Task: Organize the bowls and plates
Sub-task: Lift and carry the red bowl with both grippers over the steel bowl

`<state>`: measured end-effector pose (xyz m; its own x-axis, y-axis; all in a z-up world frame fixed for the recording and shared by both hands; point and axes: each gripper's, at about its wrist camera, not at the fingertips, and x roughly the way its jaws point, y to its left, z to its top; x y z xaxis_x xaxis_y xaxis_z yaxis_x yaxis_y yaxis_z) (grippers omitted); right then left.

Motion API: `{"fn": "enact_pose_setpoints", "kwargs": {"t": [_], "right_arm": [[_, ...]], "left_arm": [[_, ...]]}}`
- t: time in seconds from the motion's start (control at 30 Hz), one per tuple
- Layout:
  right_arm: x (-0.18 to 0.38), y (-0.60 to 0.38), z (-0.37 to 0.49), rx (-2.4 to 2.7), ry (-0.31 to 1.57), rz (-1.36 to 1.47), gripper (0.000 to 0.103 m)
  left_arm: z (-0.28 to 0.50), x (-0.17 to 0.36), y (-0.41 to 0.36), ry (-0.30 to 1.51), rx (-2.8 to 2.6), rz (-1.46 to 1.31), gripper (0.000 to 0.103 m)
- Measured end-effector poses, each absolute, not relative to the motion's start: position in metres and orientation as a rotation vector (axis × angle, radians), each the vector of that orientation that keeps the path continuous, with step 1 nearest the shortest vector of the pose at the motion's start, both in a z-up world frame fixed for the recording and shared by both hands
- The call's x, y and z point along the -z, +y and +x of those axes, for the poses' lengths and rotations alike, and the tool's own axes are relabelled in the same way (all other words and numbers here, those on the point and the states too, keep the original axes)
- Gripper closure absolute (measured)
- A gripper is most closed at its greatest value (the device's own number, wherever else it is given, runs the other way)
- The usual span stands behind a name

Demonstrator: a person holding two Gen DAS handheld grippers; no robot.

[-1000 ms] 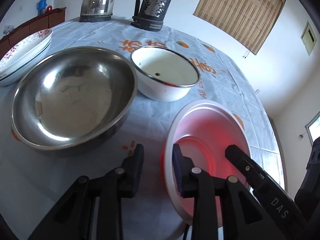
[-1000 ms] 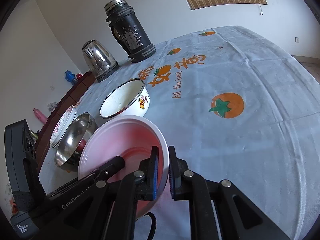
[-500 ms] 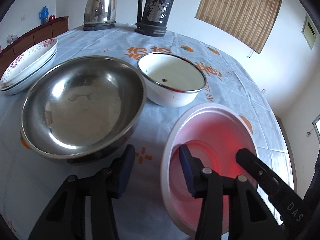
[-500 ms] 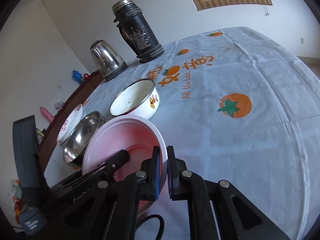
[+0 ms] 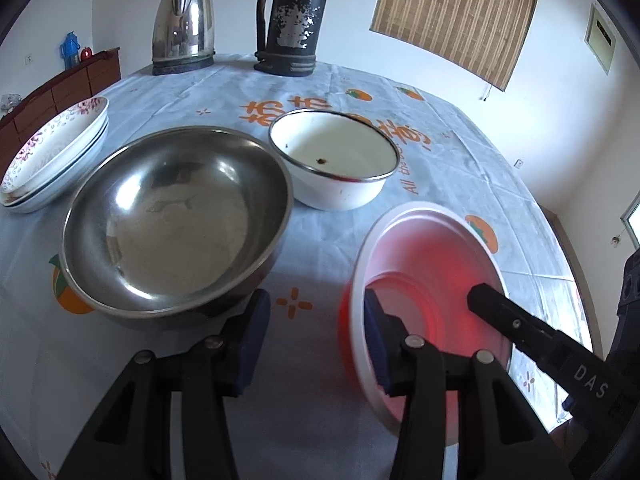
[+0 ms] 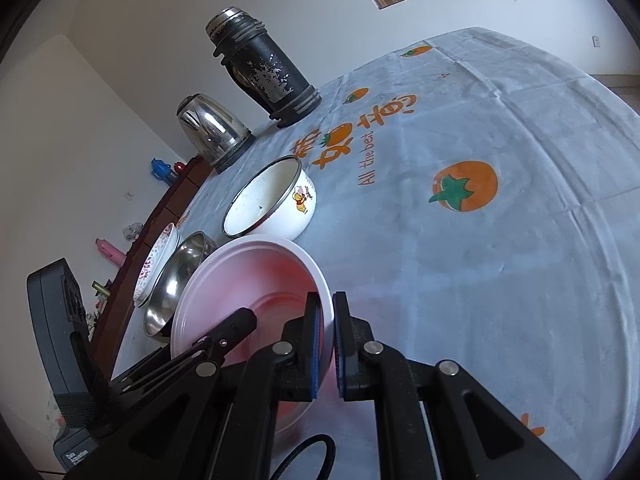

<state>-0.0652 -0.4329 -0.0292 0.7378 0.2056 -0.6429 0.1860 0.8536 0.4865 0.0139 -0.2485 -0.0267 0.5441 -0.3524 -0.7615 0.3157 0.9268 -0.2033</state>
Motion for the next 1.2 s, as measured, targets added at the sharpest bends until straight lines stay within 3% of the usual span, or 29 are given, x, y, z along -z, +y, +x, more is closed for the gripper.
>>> {"fn": "enact_pose_setpoints", "kwargs": {"t": [0.57, 0.67, 0.73, 0.8, 1.2], "right_arm": [[0.028, -0.431, -0.067, 0.022, 0.728, 0.546, 0.096], [0.027, -0.429, -0.067, 0.013, 0.728, 0.538, 0.096], [0.027, -0.428, -0.066, 0.005, 0.729, 0.541, 0.096], [0.027, -0.427, -0.066, 0.002, 0.73, 0.54, 0.096], [0.024, -0.424, -0.074, -0.007, 0.707, 0.573, 0.096]], "left_arm": [[0.01, 0.02, -0.237, 0.855, 0.462, -0.077, 0.055], [0.012, 0.021, -0.241, 0.842, 0.458, -0.05, 0.064], [0.012, 0.022, -0.245, 0.841, 0.496, -0.037, 0.084], [0.009, 0.022, -0.251, 0.837, 0.538, -0.01, 0.092], [0.006, 0.012, -0.245, 0.829, 0.571, -0.013, 0.092]]}}
